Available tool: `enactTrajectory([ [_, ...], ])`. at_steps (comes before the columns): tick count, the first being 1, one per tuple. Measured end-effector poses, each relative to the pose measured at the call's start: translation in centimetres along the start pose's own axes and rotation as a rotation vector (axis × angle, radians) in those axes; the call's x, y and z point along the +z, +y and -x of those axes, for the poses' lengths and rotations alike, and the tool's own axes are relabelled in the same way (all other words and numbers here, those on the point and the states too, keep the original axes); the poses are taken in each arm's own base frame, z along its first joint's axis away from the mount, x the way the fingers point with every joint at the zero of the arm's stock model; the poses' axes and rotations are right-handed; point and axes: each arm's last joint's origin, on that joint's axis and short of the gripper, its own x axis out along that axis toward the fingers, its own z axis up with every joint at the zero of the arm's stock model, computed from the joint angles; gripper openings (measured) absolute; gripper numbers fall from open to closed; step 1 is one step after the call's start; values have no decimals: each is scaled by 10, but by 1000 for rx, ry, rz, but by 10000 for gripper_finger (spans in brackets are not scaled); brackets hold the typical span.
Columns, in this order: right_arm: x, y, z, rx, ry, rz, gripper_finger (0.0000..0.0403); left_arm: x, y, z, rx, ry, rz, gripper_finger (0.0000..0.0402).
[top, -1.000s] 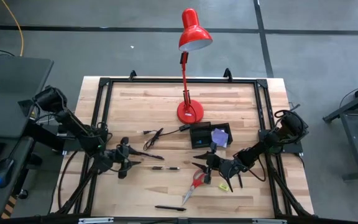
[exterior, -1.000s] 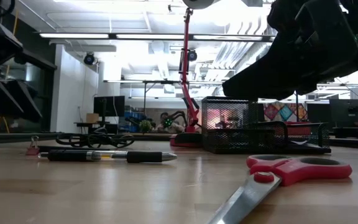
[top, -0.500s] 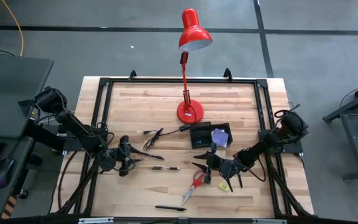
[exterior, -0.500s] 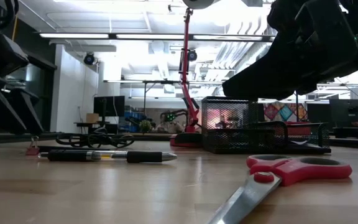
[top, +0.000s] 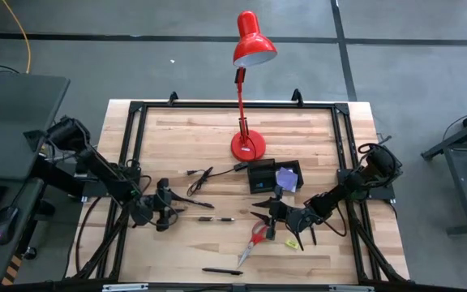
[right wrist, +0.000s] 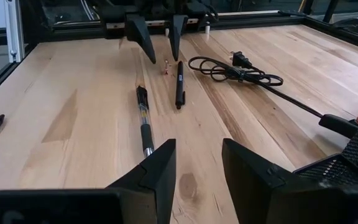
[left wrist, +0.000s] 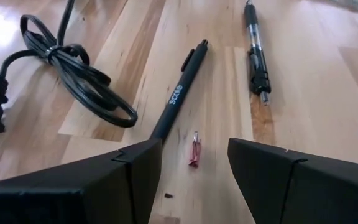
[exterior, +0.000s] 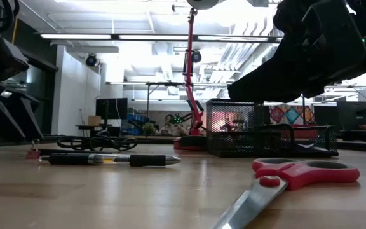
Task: Pick and place office supplies into organizer
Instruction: Put the red binder clip into the desk organizer
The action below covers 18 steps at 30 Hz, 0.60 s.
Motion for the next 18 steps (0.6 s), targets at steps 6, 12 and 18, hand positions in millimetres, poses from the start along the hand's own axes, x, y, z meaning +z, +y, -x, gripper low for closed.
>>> enactTrajectory([
  [6,-1,0,0,-3,5,2,124,-3,-3,-5,27,22,-29,177],
  [12,-1,0,0,-5,10,-4,124,-2,-4,-6,41,8,-27,177],
  [18,-2,-1,0,-12,13,-9,124,-2,-4,-6,52,-6,-31,177],
])
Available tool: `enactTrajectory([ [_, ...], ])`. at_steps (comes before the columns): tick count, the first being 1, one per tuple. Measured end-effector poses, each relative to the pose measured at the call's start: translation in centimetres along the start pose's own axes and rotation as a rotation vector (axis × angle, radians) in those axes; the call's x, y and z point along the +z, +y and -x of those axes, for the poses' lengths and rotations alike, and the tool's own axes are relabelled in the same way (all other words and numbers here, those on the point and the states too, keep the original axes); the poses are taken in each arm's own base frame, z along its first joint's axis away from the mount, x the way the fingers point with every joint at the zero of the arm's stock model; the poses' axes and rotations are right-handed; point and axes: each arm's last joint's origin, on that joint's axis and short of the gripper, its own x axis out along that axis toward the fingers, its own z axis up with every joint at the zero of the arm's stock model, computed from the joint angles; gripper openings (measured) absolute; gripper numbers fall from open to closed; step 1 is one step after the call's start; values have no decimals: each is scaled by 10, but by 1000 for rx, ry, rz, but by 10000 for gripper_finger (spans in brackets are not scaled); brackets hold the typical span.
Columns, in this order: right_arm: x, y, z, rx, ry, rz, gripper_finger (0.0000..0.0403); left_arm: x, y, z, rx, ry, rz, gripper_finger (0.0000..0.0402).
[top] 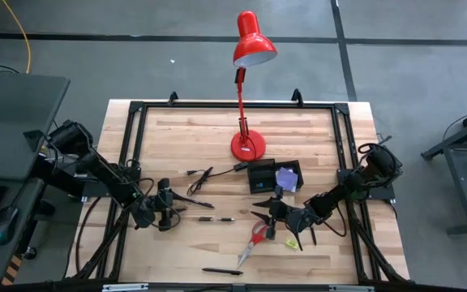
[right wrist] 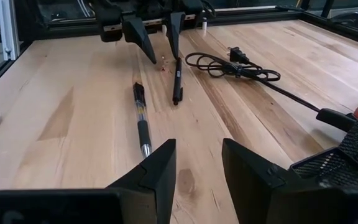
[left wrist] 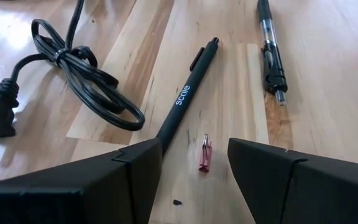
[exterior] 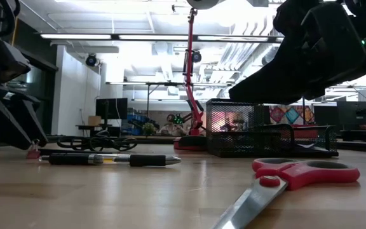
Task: Pick and place office supplies into organizer
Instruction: Put the red binder clip into the desk organizer
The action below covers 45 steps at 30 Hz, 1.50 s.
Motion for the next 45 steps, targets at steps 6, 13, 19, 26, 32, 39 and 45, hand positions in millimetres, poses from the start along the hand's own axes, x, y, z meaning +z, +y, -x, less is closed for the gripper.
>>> enactTrajectory([
  [6,0,0,0,-3,-1,0,124,0,0,0,-1,1,4,176],
  [13,0,0,0,-3,-1,0,124,1,-1,0,-7,-2,8,120],
  [19,0,0,0,-4,-1,0,124,3,-3,0,-47,-7,4,65],
  [26,0,0,0,-4,-1,0,124,1,-2,0,-48,16,-1,7],
  [32,0,0,0,-4,-1,1,124,3,-2,0,-21,-20,8,4],
  [39,1,0,0,-10,-8,1,124,13,-5,1,12,-145,72,2],
  [45,11,6,4,-22,-110,29,124,34,-6,-9,14,-180,166,1],
])
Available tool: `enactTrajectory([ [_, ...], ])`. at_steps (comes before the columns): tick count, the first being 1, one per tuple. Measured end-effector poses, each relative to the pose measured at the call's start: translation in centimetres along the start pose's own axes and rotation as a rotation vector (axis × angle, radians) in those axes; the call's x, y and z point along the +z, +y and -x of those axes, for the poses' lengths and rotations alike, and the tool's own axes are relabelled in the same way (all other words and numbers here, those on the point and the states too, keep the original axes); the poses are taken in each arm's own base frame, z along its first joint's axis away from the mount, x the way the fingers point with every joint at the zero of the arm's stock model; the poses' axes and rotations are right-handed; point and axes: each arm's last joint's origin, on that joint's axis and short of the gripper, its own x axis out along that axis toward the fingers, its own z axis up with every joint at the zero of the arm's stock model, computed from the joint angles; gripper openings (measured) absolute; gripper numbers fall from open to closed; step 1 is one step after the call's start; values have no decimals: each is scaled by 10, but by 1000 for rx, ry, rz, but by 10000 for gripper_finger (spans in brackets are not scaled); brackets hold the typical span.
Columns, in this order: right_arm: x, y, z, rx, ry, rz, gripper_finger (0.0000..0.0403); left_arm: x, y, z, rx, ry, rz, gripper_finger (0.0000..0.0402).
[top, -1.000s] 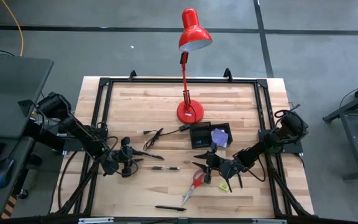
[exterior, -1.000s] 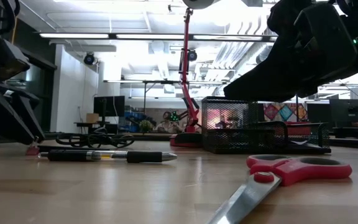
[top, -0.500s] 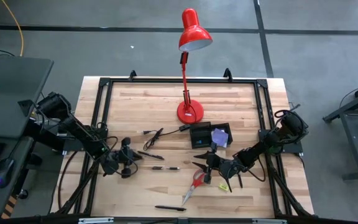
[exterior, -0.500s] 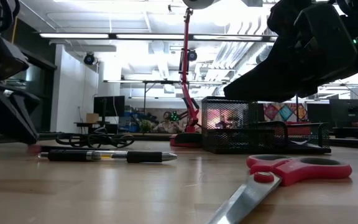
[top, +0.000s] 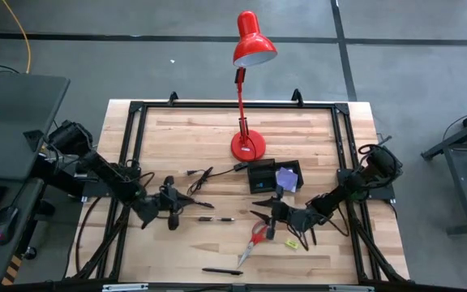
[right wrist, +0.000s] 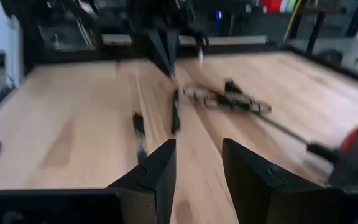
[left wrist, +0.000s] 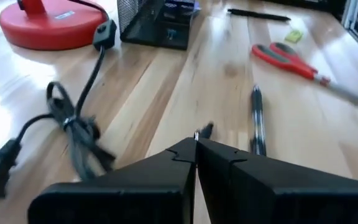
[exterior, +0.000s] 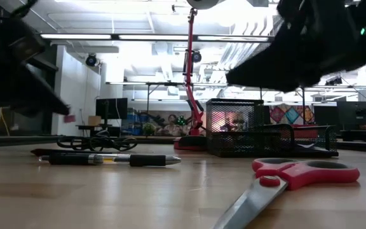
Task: Pick and place office supplies into organizer
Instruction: Put the red binder clip into the desk organizer
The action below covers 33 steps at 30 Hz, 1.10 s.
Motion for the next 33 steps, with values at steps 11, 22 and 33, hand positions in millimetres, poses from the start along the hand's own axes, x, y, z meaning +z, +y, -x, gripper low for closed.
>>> enactTrajectory([
  [11,10,17,20,-70,-116,98,124,60,-7,-38,-87,-28,-41,1],
  [22,16,29,39,-113,-176,174,124,98,2,-96,-135,-1,-64,0],
  [33,22,41,58,-76,-230,231,124,124,-1,-176,-159,38,-89,0],
])
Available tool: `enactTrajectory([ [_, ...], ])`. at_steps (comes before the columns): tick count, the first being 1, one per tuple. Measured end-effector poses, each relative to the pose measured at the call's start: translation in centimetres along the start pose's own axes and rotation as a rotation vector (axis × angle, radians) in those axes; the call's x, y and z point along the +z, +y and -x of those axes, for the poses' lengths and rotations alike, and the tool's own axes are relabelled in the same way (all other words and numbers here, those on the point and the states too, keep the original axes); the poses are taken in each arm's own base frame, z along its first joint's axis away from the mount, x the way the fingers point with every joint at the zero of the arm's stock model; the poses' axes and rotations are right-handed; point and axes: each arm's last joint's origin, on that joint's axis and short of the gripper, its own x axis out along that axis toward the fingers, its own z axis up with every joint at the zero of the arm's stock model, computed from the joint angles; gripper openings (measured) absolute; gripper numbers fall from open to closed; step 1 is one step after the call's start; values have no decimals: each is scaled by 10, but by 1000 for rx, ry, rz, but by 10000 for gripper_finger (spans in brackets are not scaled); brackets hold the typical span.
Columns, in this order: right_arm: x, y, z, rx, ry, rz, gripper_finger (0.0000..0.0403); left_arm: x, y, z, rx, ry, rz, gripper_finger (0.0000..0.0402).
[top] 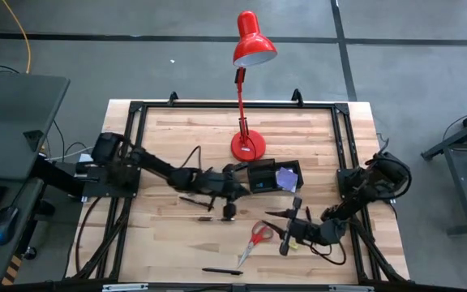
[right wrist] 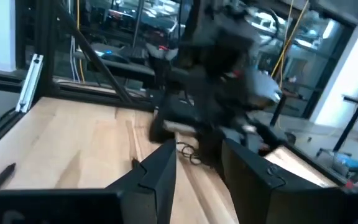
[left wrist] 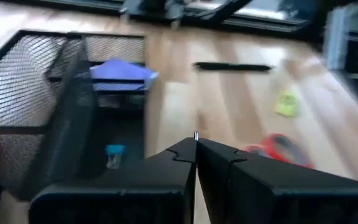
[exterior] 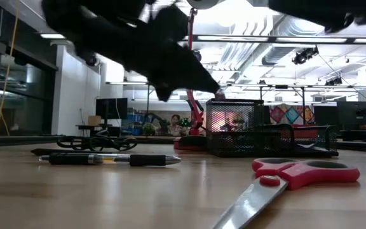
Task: Pick and place office supplies into organizer
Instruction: Put the red binder clip into the desk organizer
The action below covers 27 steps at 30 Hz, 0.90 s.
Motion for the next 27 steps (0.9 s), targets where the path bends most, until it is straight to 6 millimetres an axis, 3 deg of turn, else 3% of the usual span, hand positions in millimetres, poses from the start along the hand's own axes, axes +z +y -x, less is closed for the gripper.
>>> enactTrajectory([
  [4,4,4,7,22,-17,12,124,8,14,-17,48,27,3,0],
  [11,7,8,16,42,-31,24,124,13,32,-23,66,25,32,0],
  [20,7,8,16,40,-30,21,124,14,34,-23,13,29,38,3],
  [27,7,8,16,40,-30,16,124,11,34,-25,3,34,42,58],
])
